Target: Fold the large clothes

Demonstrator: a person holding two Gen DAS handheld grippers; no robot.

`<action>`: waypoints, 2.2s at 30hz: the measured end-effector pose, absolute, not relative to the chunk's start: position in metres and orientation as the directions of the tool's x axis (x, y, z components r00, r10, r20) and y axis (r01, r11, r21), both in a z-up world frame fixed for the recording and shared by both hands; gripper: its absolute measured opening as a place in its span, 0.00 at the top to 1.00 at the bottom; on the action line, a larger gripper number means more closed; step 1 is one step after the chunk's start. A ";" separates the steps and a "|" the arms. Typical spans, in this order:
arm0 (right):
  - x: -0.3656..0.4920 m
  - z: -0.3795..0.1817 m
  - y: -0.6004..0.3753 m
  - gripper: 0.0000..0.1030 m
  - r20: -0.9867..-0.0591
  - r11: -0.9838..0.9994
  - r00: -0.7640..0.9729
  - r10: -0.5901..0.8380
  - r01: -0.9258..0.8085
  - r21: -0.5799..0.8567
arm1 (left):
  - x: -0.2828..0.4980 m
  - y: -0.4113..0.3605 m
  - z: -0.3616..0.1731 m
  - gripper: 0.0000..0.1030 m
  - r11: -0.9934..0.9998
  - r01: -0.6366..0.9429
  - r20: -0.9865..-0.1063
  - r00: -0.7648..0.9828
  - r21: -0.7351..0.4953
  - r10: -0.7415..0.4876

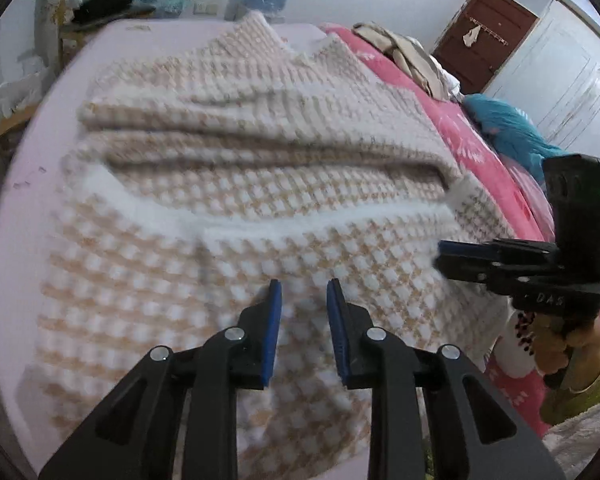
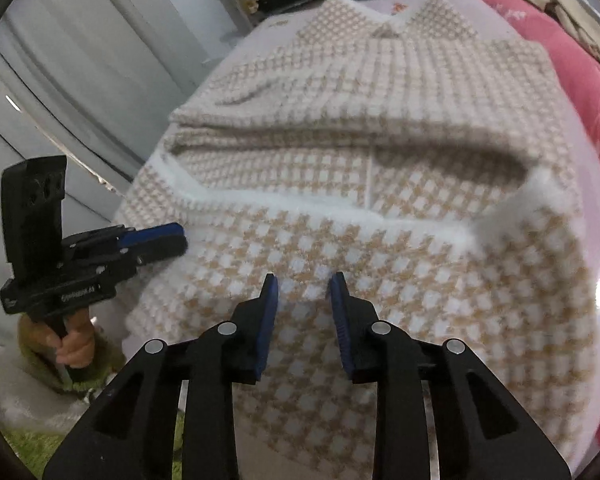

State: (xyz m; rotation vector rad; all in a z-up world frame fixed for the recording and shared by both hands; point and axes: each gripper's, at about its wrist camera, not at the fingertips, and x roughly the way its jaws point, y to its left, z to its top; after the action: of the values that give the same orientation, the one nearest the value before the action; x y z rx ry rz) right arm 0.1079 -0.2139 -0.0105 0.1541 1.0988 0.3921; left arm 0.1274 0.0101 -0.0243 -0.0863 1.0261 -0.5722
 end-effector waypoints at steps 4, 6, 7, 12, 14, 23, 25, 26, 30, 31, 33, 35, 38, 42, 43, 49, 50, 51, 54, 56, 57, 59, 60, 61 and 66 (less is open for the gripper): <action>0.093 0.022 -0.253 0.54 -0.792 0.969 0.558 0.246 -0.160 0.188 | 0.133 0.041 0.000 0.77 0.922 0.343 -0.762 0.544 -0.181 -0.352; 0.093 0.028 -0.276 0.54 -0.785 0.985 0.596 0.168 -0.084 0.148 | 0.144 0.053 0.002 0.72 0.953 0.282 -0.763 0.591 -0.107 -0.261; 0.095 0.027 -0.283 0.54 -0.786 0.989 0.602 0.140 -0.055 0.134 | 0.150 0.060 0.001 0.65 0.964 0.252 -0.771 0.596 -0.083 -0.222; 0.114 0.007 -0.288 0.54 -0.810 0.998 0.583 0.059 -0.005 0.070 | 0.173 0.072 -0.014 0.59 0.977 0.209 -0.806 0.569 -0.049 -0.163; 0.118 -0.001 -0.289 0.54 -0.823 0.999 0.566 0.047 -0.006 0.052 | 0.180 0.068 -0.026 0.59 0.978 0.207 -0.832 0.538 -0.025 -0.135; 0.107 0.007 -0.285 0.95 -0.778 1.000 0.628 0.022 -0.002 0.026 | 0.166 0.059 -0.011 0.92 0.970 0.231 -0.775 0.625 0.068 -0.095; 0.108 0.026 -0.287 0.95 -0.734 0.999 0.679 0.023 0.002 0.033 | 0.168 0.062 0.004 0.92 0.974 0.219 -0.742 0.663 0.060 -0.103; 0.111 0.030 -0.289 0.95 -0.722 0.999 0.692 0.025 0.002 0.036 | 0.169 0.064 0.009 0.92 0.976 0.211 -0.727 0.679 0.060 -0.102; 0.133 0.035 -0.296 0.95 -0.680 0.998 0.732 0.024 0.018 0.055 | 0.192 0.066 0.015 0.92 0.981 0.185 -0.697 0.710 0.055 -0.095; 0.140 0.029 -0.297 0.95 -0.687 0.998 0.726 0.026 0.024 0.062 | 0.196 0.065 0.010 0.92 0.981 0.184 -0.699 0.710 0.062 -0.088; 0.152 0.009 -0.299 0.95 -0.715 0.997 0.699 0.026 0.038 0.073 | 0.205 0.062 -0.007 0.91 0.980 0.179 -0.718 0.693 0.087 -0.062; 0.162 -0.014 -0.300 0.94 -0.755 0.996 0.656 0.024 0.045 0.071 | 0.207 0.060 -0.024 0.91 0.980 0.175 -0.737 0.675 0.097 -0.048; 0.166 -0.028 -0.305 0.93 -0.769 0.994 0.637 0.044 0.049 0.097 | 0.204 0.058 -0.028 0.88 0.978 0.173 -0.727 0.685 0.116 -0.035; 0.158 -0.010 -0.311 0.61 -0.752 0.989 0.656 0.062 0.060 0.134 | 0.205 0.067 -0.017 0.82 0.982 0.174 -0.731 0.678 0.068 -0.069; 0.153 -0.002 -0.311 0.52 -0.742 0.990 0.669 0.051 0.065 0.127 | 0.202 0.071 -0.011 0.81 0.985 0.166 -0.721 0.689 0.054 -0.076; 0.110 0.040 -0.283 0.50 -0.679 0.987 0.718 0.151 -0.068 0.147 | 0.160 0.066 0.040 0.81 0.952 0.292 -0.630 0.725 -0.086 -0.279; 0.109 0.039 -0.274 0.51 -0.687 0.983 0.704 0.180 -0.099 0.156 | 0.154 0.057 0.040 0.81 0.923 0.354 -0.641 0.675 -0.152 -0.365; 0.110 0.033 -0.262 0.55 -0.704 0.976 0.676 0.217 -0.140 0.166 | 0.152 0.050 0.036 0.81 0.905 0.382 -0.655 0.639 -0.185 -0.403; 0.126 0.005 -0.231 0.69 -0.769 0.963 0.583 0.263 -0.200 0.178 | 0.154 0.019 0.004 0.81 0.876 0.422 -0.736 0.513 -0.232 -0.442; 0.145 -0.020 -0.221 0.74 -0.811 0.962 0.520 0.269 -0.186 0.200 | 0.163 0.006 -0.021 0.81 0.888 0.414 -0.784 0.477 -0.199 -0.398; 0.153 -0.030 -0.219 0.78 -0.825 0.968 0.508 0.247 -0.170 0.185 | 0.170 0.002 -0.034 0.81 0.900 0.397 -0.806 0.466 -0.177 -0.364; 0.161 -0.034 -0.219 0.78 -0.825 0.970 0.513 0.239 -0.156 0.184 | 0.172 0.002 -0.033 0.81 0.903 0.393 -0.788 0.495 -0.173 -0.366; 0.161 -0.031 -0.219 0.78 -0.826 0.971 0.511 0.237 -0.149 0.187 | 0.173 0.001 -0.030 0.81 0.907 0.385 -0.794 0.492 -0.169 -0.356; 0.159 -0.027 -0.221 0.81 -0.825 0.973 0.516 0.229 -0.138 0.183 | 0.172 0.003 -0.025 0.81 0.913 0.372 -0.791 0.503 -0.165 -0.348; 0.108 0.020 -0.221 0.78 -0.758 0.964 0.598 0.258 -0.212 0.161 | 0.135 0.003 0.015 0.81 0.862 0.466 -0.712 0.535 -0.201 -0.455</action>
State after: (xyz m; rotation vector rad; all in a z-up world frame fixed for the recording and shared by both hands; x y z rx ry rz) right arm 0.1080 -0.2214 0.0204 0.0560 0.8885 0.2726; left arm 0.1352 0.0026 0.0151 0.0135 0.8433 -0.5482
